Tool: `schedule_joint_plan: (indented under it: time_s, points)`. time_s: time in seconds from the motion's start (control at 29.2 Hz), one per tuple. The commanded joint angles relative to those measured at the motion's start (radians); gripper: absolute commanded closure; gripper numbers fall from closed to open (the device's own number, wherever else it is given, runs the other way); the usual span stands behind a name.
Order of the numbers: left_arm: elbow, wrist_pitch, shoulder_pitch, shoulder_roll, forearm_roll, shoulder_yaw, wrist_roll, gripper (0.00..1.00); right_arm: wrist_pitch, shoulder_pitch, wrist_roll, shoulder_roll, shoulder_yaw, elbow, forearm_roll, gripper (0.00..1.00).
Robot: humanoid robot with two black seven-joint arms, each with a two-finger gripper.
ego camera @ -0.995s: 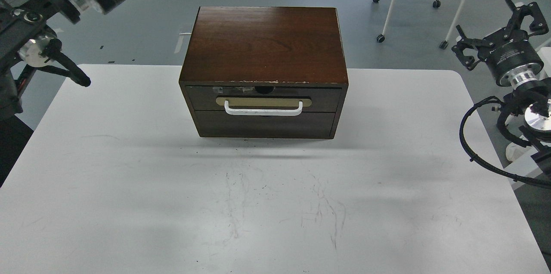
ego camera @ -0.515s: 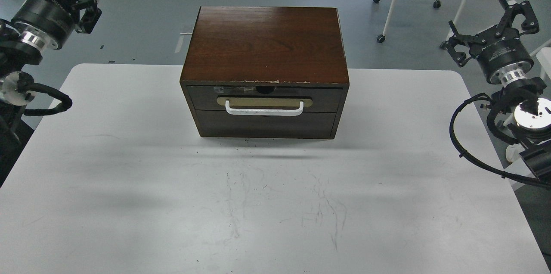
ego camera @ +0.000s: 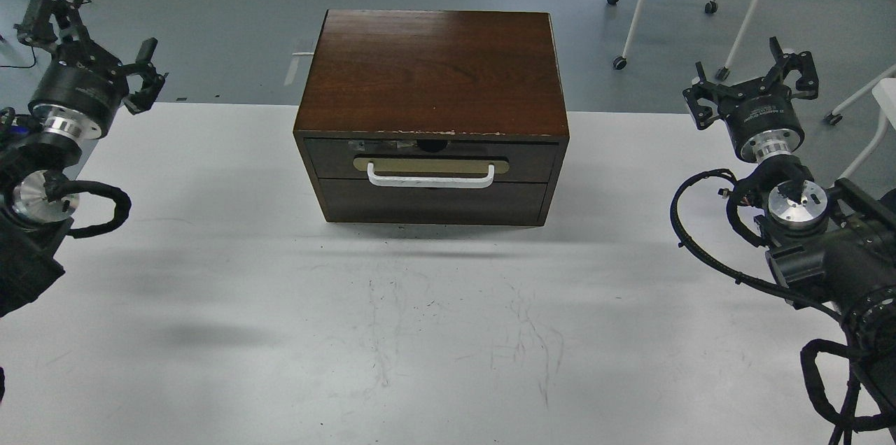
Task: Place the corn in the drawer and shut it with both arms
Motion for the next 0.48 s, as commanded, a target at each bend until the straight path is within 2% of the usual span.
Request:
schedule_joint_plan:
  time_s: [0.0, 0.1, 0.27, 0.45]
  points:
    - [0.006, 0.000, 0.046, -0.021, -0.058, -0.001, 0.001, 0.02, 0.000, -0.007, 0.001, -0.004, -0.010, 0.000, -0.002, 0.00]
    - [0.006, 0.000, 0.075, -0.030, -0.078, -0.001, 0.002, 0.01, 0.000, 0.000, 0.001, -0.007, -0.028, 0.000, -0.004, 0.00]
    - [-0.001, 0.000, 0.100, -0.051, -0.078, 0.000, 0.028, 0.01, 0.000, 0.005, 0.006, -0.010, -0.050, 0.010, -0.004, 0.00]
    - [-0.007, 0.000, 0.098, -0.051, -0.078, 0.003, 0.030, 0.01, 0.000, 0.008, 0.070, -0.008, -0.050, 0.011, -0.004, 0.00]
